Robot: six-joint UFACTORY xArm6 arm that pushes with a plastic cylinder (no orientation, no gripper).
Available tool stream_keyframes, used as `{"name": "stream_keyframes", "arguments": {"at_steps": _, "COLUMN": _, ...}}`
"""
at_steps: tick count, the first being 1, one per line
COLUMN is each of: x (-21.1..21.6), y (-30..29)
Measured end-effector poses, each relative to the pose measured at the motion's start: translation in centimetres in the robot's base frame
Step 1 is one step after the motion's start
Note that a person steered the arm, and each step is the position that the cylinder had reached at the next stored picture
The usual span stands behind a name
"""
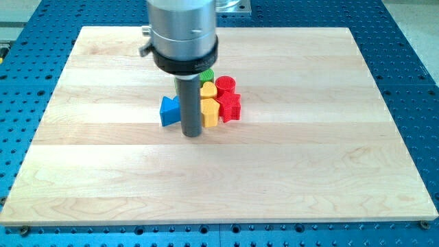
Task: Separate the red blocks from the group of the blocks
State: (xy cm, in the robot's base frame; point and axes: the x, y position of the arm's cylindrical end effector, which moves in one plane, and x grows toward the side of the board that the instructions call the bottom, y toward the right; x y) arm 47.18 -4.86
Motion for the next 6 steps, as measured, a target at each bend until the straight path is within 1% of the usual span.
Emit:
{"name": "stream_keyframes", "arguments": {"at_steps": 1, "x": -4.7, "y": 1.6}}
{"name": "stream_keyframes", "arguments": {"at_steps": 2, "x": 2.2, "y": 1.9}}
{"name": "stream_keyframes", "arguments": {"at_steps": 3, "x": 1.0, "y": 6.4}}
{"name": "stream_keyframes", "arguments": {"at_steps": 4, "x": -2.9, "y": 6.9}}
{"name": "stream_keyframes", "arguments": {"at_steps": 5, "x": -5.1, "y": 5.5}}
{"name": "stream_keyframes", "arguments": {"at_steps": 6, "x": -6.2, "y": 5.2}}
